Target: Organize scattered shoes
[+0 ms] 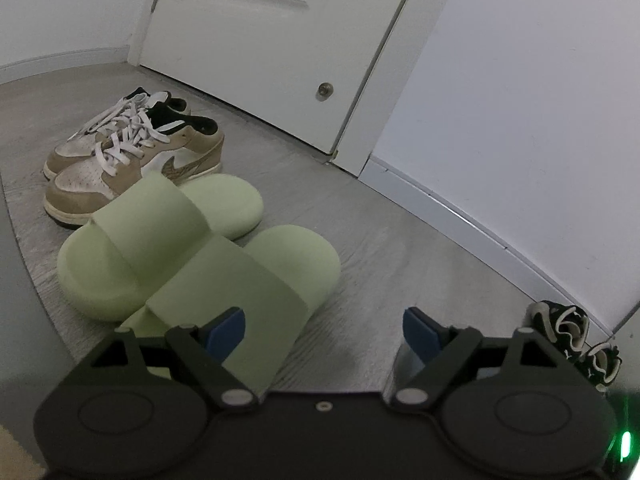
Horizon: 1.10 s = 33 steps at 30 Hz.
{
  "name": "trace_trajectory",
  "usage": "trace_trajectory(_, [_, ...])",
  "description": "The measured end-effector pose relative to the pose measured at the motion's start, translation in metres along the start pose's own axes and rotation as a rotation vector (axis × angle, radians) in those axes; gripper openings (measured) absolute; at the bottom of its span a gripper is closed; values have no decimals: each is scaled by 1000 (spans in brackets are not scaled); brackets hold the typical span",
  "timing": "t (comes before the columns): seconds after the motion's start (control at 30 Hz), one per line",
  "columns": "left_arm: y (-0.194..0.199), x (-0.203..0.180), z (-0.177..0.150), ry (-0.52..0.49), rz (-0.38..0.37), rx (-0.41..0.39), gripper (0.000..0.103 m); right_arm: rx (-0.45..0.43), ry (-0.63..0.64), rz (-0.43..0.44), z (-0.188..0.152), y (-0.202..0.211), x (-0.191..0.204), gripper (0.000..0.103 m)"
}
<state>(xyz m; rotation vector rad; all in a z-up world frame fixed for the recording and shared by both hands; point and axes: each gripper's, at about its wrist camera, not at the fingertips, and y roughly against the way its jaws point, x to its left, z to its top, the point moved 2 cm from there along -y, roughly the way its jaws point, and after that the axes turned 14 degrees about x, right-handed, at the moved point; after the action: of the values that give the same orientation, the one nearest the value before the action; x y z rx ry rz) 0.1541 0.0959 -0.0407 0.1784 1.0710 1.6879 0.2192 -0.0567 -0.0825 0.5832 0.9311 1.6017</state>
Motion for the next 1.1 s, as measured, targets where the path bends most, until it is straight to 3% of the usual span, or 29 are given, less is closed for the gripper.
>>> trace_trajectory(0.17, [1,0,0,0,-3,0,87,-21,209,111,-24,18,-5,74])
trace_trajectory(0.23, [1,0,0,1,-5,-1,87,1,294,198,-33,27,-11,73])
trace_trajectory(0.3, [1,0,0,-1,-6,-1,87,35,332,275,-39,33,-17,73])
trace_trajectory(0.37, [2,0,0,1,-7,-1,87,33,317,297,-46,45,-22,74])
trace_trajectory(0.5, [2,-1,-1,-2,-5,-1,87,28,75,267,-53,69,-55,76])
trace_trajectory(0.6, [2,-3,-1,-11,-6,-2,87,142,-126,207,-64,68,-89,67])
trace_trajectory(0.67, [1,-2,-1,-12,-7,-2,87,184,-159,188,-69,66,-96,54])
trace_trajectory(0.73, [0,-1,0,-7,-6,1,87,227,-155,139,-70,62,-95,47])
trace_trajectory(0.87, [0,-1,0,-8,-8,1,87,310,-141,151,-72,43,-91,43])
trace_trajectory(1.1, [0,-2,0,-8,-8,0,87,209,-135,3,-40,17,-95,41])
